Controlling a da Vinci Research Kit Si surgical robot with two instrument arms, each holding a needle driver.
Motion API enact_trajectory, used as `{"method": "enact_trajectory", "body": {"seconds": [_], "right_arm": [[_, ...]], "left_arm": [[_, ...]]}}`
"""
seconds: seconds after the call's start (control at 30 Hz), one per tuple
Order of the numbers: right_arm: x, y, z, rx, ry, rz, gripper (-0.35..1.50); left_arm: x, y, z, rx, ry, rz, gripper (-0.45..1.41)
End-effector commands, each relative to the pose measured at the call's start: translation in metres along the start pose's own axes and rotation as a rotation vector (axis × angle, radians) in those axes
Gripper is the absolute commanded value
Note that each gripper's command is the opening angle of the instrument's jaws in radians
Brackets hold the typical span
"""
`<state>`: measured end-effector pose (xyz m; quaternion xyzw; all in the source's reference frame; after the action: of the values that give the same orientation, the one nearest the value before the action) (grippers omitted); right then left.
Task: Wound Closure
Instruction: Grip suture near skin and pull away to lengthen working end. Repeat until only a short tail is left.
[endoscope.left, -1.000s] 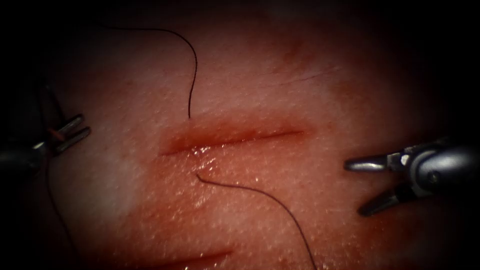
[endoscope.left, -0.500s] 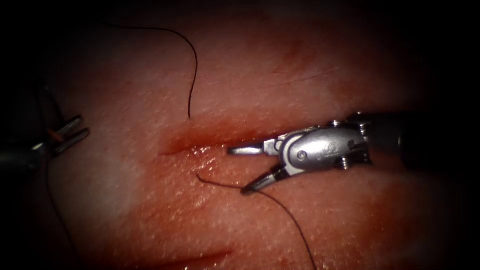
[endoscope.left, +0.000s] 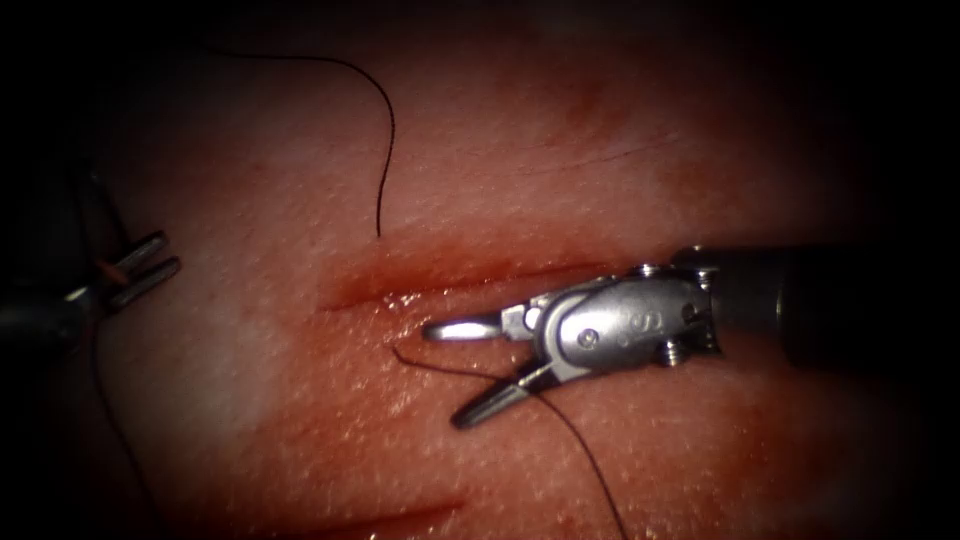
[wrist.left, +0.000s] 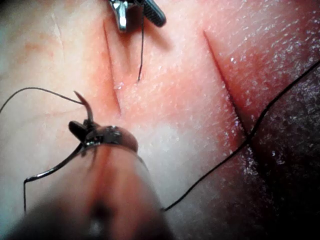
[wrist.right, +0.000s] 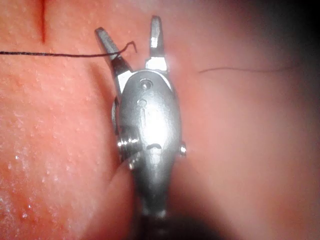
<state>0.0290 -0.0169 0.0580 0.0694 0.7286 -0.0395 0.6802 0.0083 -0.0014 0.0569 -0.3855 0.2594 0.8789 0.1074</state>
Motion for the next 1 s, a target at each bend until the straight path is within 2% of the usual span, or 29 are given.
{"method": "enact_trajectory", "body": {"seconds": [0.03,0.07,0.1,0.13,0.3,0.47,0.67,0.73,1.0], "right_arm": [[-0.0005,0.0003,0.0003,-0.003,-0.004,-0.002,1.01],[-0.0006,0.0003,0.0002,-0.002,-0.004,-0.002,0.61],[-0.0007,0.0003,0.0000,0.001,-0.005,-0.002,-0.05],[-0.0007,0.0003,-0.0001,0.010,-0.013,-0.002,-0.35],[-0.0004,0.0000,-0.0004,0.045,-0.039,0.023,-0.35],[0.0010,-0.0016,-0.0012,0.099,-0.054,0.066,-0.35],[0.0046,-0.0049,-0.0023,0.139,-0.068,0.059,-0.35],[0.0065,-0.0067,-0.0026,0.163,-0.080,0.053,-0.35],[0.0108,-0.0121,-0.0014,0.261,-0.133,0.029,-0.35]], "left_arm": [[0.0000,0.0003,0.0007,0.002,0.002,0.000,-0.45],[0.0000,0.0003,0.0007,0.002,0.002,0.001,-0.45],[0.0000,0.0003,0.0007,0.002,0.002,0.001,-0.45],[0.0000,0.0003,0.0007,0.002,0.002,0.001,-0.45],[0.0000,0.0003,0.0007,0.002,0.002,-0.005,-0.45],[0.0000,0.0004,0.0007,0.003,0.002,-0.005,-0.45],[0.0000,0.0004,0.0007,0.003,0.002,-0.005,-0.45],[0.0000,0.0004,0.0008,0.004,0.001,-0.005,-0.45],[0.0002,0.0006,0.0010,0.001,0.004,-0.004,-0.45]]}}
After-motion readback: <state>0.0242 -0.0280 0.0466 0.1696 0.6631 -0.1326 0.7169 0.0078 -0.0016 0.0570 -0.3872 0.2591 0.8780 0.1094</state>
